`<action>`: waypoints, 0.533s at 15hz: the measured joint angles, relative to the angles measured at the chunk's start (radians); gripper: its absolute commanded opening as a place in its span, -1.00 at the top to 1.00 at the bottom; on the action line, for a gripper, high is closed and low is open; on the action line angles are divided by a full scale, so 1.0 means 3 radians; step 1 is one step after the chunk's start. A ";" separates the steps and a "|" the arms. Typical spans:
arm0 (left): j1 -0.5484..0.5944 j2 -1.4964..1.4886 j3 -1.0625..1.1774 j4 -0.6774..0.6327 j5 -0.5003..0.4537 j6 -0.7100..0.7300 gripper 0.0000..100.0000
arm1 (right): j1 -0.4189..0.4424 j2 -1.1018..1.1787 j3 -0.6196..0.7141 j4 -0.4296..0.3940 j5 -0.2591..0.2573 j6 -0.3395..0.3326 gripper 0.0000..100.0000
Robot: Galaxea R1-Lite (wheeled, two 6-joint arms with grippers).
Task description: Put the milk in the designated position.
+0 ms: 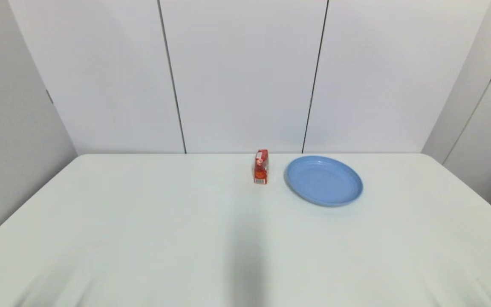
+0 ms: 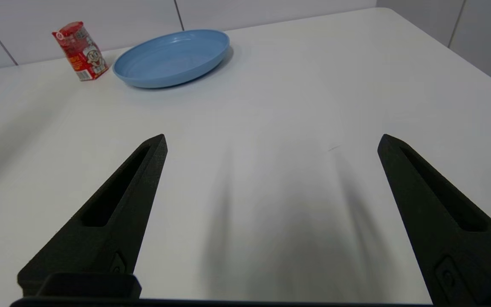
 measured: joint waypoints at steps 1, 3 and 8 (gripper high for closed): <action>0.0000 -0.0001 0.0000 0.0000 0.0002 -0.0004 -1.00 | 0.0001 0.0000 0.0000 0.0001 0.0000 -0.0004 -1.00; 0.0001 0.0000 0.0000 0.0000 0.0001 -0.0006 -1.00 | 0.0001 0.0000 0.0000 0.0000 -0.0002 -0.0001 -1.00; 0.0001 0.0000 0.0000 0.0000 0.0001 -0.0006 -1.00 | 0.0000 0.0000 0.0000 0.0000 0.0000 -0.0004 -1.00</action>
